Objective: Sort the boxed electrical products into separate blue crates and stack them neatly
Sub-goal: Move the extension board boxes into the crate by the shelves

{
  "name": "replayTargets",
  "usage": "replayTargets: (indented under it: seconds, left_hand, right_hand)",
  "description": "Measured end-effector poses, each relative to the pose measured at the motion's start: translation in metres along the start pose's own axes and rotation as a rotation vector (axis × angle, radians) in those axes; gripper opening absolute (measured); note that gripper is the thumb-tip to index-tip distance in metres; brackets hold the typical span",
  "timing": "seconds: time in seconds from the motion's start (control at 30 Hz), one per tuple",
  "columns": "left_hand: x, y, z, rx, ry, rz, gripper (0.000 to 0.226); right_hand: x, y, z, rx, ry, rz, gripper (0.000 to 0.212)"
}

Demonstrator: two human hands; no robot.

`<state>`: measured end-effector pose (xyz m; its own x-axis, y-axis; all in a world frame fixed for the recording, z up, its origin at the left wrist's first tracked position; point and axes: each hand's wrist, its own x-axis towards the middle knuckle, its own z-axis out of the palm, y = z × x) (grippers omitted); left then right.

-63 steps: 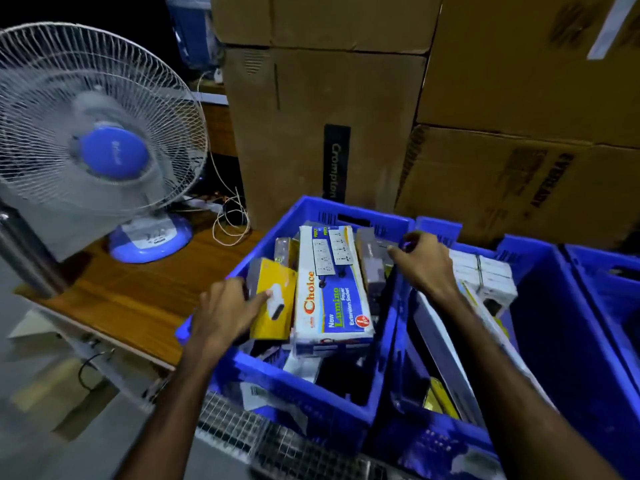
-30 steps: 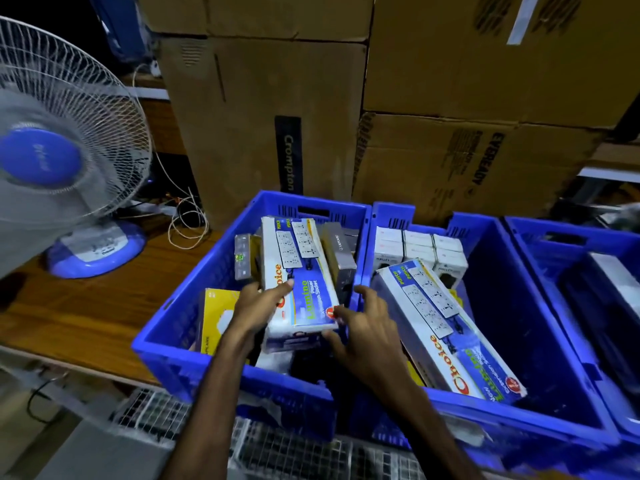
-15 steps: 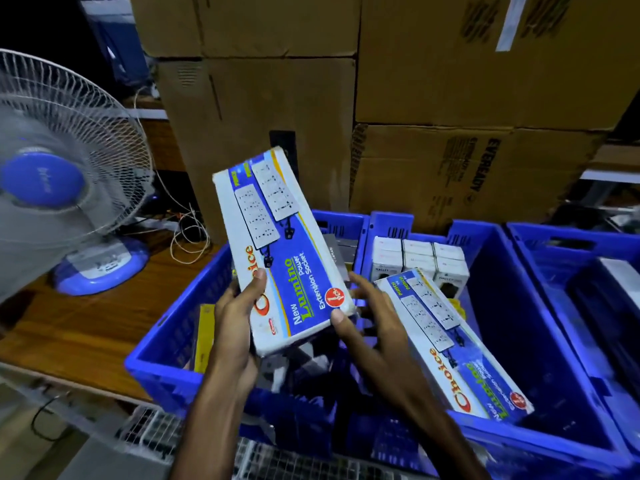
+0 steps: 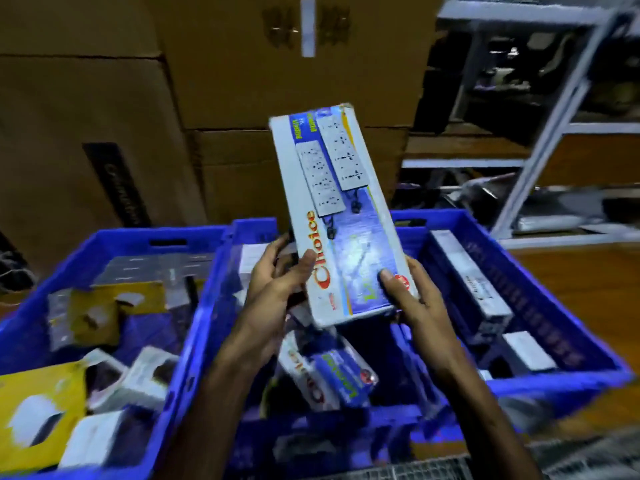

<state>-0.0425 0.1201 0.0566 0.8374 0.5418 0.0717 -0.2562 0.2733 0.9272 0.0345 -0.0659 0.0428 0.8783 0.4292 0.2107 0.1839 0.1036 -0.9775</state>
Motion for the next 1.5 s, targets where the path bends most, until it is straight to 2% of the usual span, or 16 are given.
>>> replayTargets:
  seconds: [0.13,0.23,0.33,0.37,0.47,0.5,0.63,0.7,0.77,0.9,1.07,1.13,1.2,1.3,1.37,1.5]
  left_hand:
    - [0.017,-0.038,0.047,0.208,-0.065,-0.05,0.039]
    - [0.022,-0.065,0.068,0.246,-0.068,-0.123,0.027]
    - [0.027,-0.085,0.086,0.255,-0.074,-0.138,0.015]
    - [0.029,-0.092,0.092,0.268,-0.066,-0.124,0.01]
    - [0.031,-0.105,0.102,0.344,-0.027,-0.075,0.011]
    - [0.03,-0.107,0.104,0.363,-0.015,-0.061,0.012]
    - [0.026,-0.112,0.097,0.393,0.019,-0.035,0.004]
    - [0.024,-0.112,0.086,0.422,0.045,-0.02,0.013]
    - [0.023,-0.111,0.074,0.501,0.053,0.002,0.008]
    - [0.019,-0.106,0.047,0.593,0.089,-0.009,0.014]
    - [0.021,-0.099,0.01,0.714,0.187,-0.039,0.006]
    - [0.023,-0.098,-0.003,0.745,0.321,-0.033,0.007]
    - [0.026,-0.098,-0.016,0.7,0.491,-0.04,0.009]
    - [0.034,-0.096,-0.034,0.604,0.668,-0.134,0.036]
    - [0.041,-0.098,-0.047,0.607,0.719,-0.246,0.058]
    - [0.055,-0.124,-0.086,0.557,0.703,-0.38,0.068]
  right_hand:
    - [0.015,0.008,-0.09,-0.043,0.142,0.118,0.031]
    - [0.021,0.027,-0.147,-0.076,0.205,0.223,0.031]
    - [0.029,0.056,-0.176,-0.149,0.217,0.384,0.087]
    - [0.032,0.065,-0.181,-0.142,0.19,0.446,0.09]
    - [0.046,0.085,-0.179,-0.142,0.143,0.579,0.044]
    - [0.053,0.092,-0.178,-0.133,0.117,0.619,0.034]
    - [0.079,0.113,-0.168,-0.077,0.004,0.738,0.025]
    - [0.088,0.118,-0.164,-0.08,-0.072,0.759,0.027]
    - [0.092,0.111,-0.16,-0.128,-0.109,0.773,0.027]
    - [0.098,0.107,-0.163,-0.343,-0.215,0.81,0.024]
    - [0.102,0.113,-0.17,-0.741,-0.261,0.702,0.022]
    - [0.102,0.121,-0.173,-0.784,-0.237,0.649,0.028]
    - [0.102,0.12,-0.168,-0.792,-0.216,0.597,0.048]
    - [0.092,0.097,-0.148,-0.732,-0.225,0.438,0.048]
    - [0.082,0.081,-0.127,-0.614,-0.228,0.332,0.046]
    - [0.062,0.061,-0.082,-0.523,-0.24,0.065,0.048]
